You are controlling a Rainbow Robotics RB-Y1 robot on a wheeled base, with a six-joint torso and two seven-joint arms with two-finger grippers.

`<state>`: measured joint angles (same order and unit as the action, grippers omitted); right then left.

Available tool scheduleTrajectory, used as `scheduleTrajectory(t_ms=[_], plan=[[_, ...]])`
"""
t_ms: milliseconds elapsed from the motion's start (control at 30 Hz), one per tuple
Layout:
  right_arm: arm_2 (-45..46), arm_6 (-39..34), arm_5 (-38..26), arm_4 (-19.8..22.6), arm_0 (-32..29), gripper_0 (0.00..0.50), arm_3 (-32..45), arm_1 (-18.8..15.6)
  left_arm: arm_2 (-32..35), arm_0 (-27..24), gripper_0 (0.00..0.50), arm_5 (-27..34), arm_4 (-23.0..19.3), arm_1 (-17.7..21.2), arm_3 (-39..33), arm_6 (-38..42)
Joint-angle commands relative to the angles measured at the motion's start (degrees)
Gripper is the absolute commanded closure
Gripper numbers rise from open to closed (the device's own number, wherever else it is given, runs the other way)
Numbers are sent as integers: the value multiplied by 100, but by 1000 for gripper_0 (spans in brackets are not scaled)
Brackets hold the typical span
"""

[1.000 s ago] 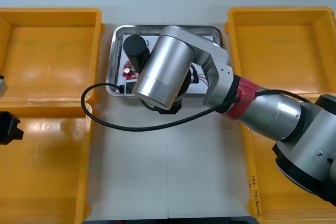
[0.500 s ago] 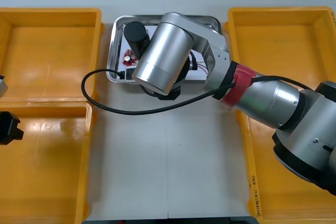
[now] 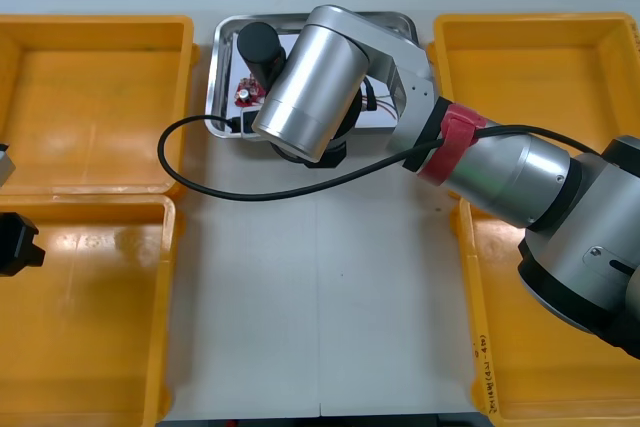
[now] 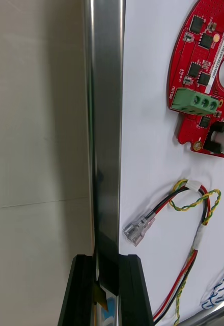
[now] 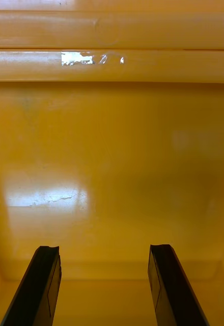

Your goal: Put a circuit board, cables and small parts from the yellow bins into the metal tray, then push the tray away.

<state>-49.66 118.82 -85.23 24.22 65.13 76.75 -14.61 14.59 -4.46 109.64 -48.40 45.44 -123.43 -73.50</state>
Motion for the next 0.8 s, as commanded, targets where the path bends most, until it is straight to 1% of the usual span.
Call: scheduleTrajectory(t_ms=[33,367,667,800], plan=[[176,238,86,-189,334,500,51,134,176,121,0,22,-38,-61,-85,-340],[185,229,156,-585,352,500,51,125,176,121,0,22,-38,-61,-85,-340],[299,238,314,-611,369,500,-160,125,176,121,0,22,-38,-61,-85,-340],[299,221,376,-690,369,500,-187,125,176,121,0,22,-38,-61,-85,-340]])
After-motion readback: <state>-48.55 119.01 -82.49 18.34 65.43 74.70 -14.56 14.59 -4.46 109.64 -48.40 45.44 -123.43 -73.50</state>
